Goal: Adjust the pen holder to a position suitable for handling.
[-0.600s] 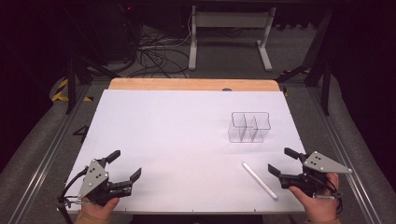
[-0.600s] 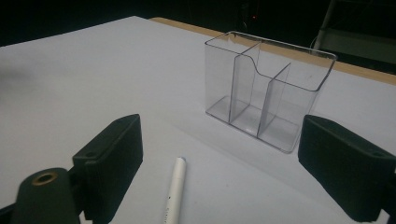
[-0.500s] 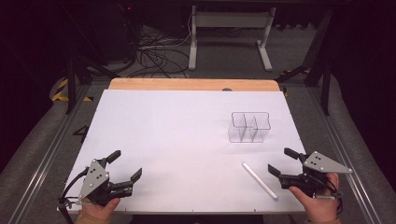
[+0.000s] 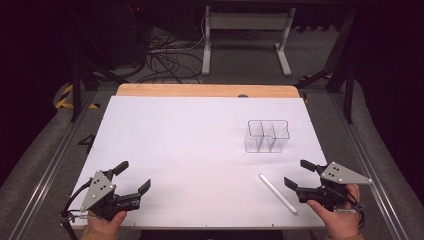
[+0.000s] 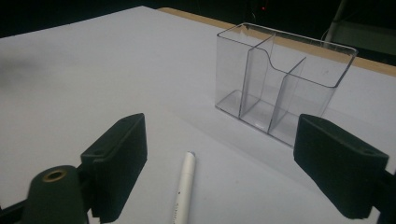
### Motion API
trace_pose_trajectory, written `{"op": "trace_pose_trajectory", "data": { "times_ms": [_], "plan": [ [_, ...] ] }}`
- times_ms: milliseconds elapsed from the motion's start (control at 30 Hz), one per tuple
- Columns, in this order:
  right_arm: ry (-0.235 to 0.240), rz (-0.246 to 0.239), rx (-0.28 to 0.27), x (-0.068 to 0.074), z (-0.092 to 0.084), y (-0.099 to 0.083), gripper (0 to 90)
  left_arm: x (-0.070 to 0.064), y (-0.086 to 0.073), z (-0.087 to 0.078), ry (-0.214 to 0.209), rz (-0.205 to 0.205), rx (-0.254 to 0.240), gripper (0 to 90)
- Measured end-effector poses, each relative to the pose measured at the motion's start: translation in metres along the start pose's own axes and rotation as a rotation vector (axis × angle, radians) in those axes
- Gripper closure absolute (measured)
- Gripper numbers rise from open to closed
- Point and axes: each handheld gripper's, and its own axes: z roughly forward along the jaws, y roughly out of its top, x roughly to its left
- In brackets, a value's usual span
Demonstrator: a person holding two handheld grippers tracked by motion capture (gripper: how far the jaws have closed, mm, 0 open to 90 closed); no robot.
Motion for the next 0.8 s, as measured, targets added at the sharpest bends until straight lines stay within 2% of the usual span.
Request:
{"op": "trace_pose_trajectory", "data": {
  "times_ms": [367,633,800],
  "plan": [
    [0.009,-0.021,0.011,-0.001,0.005,0.011,20.3,-0.001,0.000,0.001,0.003,0.006,0.005,12.2],
    [0.032,-0.029,0.016,0.000,0.017,0.026,20.1,-0.001,0.000,0.001,0.007,0.008,0.008,12.4],
    [0.046,-0.052,0.027,0.000,0.025,0.034,20.1,-0.001,-0.001,0.001,0.007,0.006,0.009,12.7]
  ]
}}
